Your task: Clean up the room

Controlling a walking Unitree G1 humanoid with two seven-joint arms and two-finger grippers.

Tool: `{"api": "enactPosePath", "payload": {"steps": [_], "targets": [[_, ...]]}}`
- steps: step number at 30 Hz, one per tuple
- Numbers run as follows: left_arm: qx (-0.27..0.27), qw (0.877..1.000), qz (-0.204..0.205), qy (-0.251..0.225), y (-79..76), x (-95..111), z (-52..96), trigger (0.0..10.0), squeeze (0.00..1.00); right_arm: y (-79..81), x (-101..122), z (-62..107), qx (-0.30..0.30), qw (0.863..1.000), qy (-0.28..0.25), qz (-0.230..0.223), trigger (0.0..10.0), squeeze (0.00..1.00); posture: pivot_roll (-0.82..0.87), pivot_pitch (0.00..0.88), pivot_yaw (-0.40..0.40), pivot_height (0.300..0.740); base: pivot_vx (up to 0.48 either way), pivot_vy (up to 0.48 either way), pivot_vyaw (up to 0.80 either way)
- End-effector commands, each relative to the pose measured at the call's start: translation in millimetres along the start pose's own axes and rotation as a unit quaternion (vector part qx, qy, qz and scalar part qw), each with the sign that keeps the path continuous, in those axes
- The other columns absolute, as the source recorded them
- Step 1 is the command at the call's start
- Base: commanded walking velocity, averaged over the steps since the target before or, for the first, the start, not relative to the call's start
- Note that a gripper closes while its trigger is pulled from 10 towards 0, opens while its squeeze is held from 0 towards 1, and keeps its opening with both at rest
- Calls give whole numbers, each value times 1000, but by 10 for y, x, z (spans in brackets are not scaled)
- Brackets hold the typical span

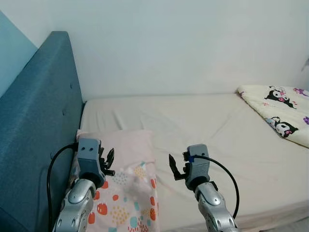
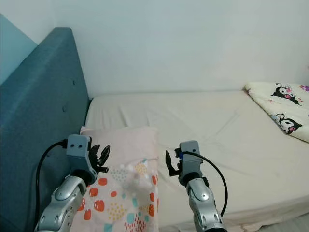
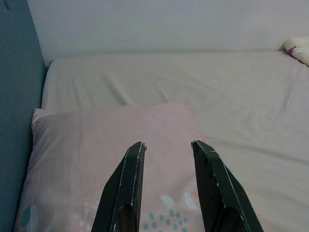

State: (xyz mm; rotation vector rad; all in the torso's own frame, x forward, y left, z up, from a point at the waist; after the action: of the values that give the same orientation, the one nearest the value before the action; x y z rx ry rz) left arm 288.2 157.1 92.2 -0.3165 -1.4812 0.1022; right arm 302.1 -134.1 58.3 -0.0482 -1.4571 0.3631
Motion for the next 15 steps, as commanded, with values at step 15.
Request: {"api": "enactPosePath", "payload": {"steps": [15], "targets": [[10, 1000, 7, 19, -20, -46, 7, 10000, 0, -57, -2, -26, -3, 1000, 4, -1, 10000, 0, 19, 13, -89, 740, 0, -412, 0]]}}
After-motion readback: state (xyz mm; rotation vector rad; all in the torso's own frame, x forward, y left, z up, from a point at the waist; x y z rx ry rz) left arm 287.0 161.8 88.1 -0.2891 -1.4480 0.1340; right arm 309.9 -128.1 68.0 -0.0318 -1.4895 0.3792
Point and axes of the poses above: a point about 5 cm out from each wrist's last joint towards the gripper, its own z axis pointing back from the gripper into the wrist, its own x axis along the axis of the wrist's last joint, y = z × x, the point moved 1 cm from there along -z, pointing out of the wrist towards the gripper, and after that the axes turned 12 degrees about z, right-handed, at the moved point
